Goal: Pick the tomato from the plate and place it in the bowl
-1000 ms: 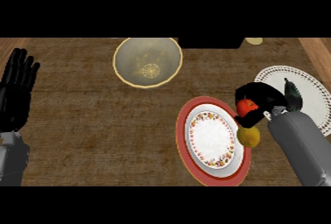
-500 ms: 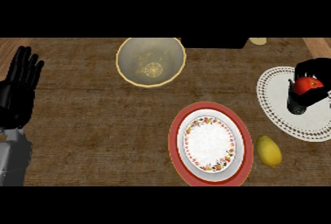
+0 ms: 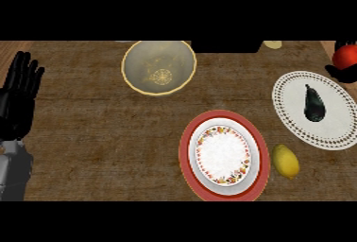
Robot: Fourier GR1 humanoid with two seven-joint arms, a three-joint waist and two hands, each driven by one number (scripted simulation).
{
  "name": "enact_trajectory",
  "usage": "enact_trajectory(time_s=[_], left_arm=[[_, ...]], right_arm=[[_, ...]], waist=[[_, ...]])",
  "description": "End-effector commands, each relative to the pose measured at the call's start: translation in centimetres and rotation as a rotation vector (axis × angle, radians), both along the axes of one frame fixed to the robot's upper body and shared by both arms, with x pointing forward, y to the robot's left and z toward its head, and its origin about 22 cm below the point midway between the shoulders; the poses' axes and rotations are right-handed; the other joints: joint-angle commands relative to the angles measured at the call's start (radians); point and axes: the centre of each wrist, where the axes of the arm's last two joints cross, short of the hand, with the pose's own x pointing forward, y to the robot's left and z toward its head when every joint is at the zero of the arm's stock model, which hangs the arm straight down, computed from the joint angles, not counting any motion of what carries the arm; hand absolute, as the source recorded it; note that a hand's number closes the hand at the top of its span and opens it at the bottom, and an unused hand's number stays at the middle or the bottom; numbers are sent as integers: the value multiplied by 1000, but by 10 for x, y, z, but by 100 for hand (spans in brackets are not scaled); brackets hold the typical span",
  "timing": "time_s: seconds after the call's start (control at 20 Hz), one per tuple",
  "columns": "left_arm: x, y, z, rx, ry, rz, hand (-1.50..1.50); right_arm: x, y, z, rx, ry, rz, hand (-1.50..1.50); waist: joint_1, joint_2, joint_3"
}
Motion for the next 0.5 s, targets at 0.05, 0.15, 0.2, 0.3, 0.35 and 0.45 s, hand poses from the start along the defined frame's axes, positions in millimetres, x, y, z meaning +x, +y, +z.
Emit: enact_trajectory(time_s=[0.05, 0.15, 0.2, 0.3, 0.35, 0.45], left_arm=[[4, 16, 0, 6, -13, 19, 0], [4, 2, 2, 9, -1, 23, 0], [2, 3, 12, 20, -2, 4, 0], [-2, -4, 7, 3, 13, 12, 0], [0, 16, -1, 1, -5, 17, 0], [-5, 2, 12, 3, -8, 4, 0]], right_arm=[[8, 33, 48, 150, -113, 132, 150], [11, 46, 46, 232, -86, 163, 150], [12, 56, 65, 263, -94, 204, 150], [14, 73, 82, 333, -65, 245, 150], [17, 90, 91, 351, -69, 257, 150], [17, 109, 94, 379, -52, 253, 150]], waist=[[-13, -3, -1], [-12, -4, -1], [-10, -7, -1], [-7, -9, -1], [-8, -5, -2], [-2, -5, -1]])
